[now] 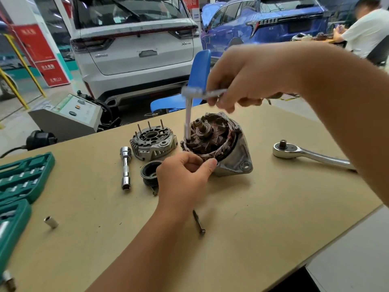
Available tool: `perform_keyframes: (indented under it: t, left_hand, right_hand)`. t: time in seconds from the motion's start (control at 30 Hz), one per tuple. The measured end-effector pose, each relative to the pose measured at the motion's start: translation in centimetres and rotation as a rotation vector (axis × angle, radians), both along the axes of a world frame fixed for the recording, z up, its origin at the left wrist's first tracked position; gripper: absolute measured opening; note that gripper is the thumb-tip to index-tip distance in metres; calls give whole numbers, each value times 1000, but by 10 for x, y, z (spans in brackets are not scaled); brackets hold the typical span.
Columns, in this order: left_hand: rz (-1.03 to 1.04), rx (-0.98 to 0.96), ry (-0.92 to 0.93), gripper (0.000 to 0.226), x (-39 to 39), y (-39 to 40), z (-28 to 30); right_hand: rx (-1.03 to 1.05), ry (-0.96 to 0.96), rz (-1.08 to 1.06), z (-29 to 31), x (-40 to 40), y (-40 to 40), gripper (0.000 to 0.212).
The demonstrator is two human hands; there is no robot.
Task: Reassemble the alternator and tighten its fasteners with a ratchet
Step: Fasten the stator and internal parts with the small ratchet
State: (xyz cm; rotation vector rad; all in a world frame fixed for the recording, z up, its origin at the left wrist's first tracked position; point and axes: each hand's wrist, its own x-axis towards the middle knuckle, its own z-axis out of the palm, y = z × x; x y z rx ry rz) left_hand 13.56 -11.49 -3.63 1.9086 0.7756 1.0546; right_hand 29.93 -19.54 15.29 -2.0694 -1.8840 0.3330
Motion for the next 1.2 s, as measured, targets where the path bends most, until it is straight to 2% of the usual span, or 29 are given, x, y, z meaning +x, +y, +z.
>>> perform_keyframes:
  t: [0.07, 0.13, 0.33, 0.47, 0.73, 0.9, 1.07, 1.2]
  left_hand:
    - [13, 62, 69, 17, 2, -2, 1]
    - [39, 99, 94, 16, 5, -4, 1]
    - [86, 114, 97, 15, 11, -7, 0]
    - [103, 136, 80, 17, 12, -10, -2]
    - [169, 152, 41, 23, 17, -15, -4]
    - [184, 128, 15, 24, 18, -18, -5]
    - [162, 89, 17, 18, 13, -17, -5]
    - [261, -100, -74, 21, 8, -8, 4]
  right_hand:
    - [259, 356, -117, -11, 22, -3, 9]
    - [447, 587, -244, -29, 37, 4, 5]
    - [656, 942, -440, -100, 74, 34, 16]
    - [659, 1121, -376, -145, 88, 39, 23]
    - [461, 1153, -34, -158, 99, 28, 37]
    - [374, 1011, 88, -158, 101, 17, 42]
    - [503, 1048, 84, -158, 99, 13, 38]
    - [585, 1003, 99, -156, 95, 13, 36]
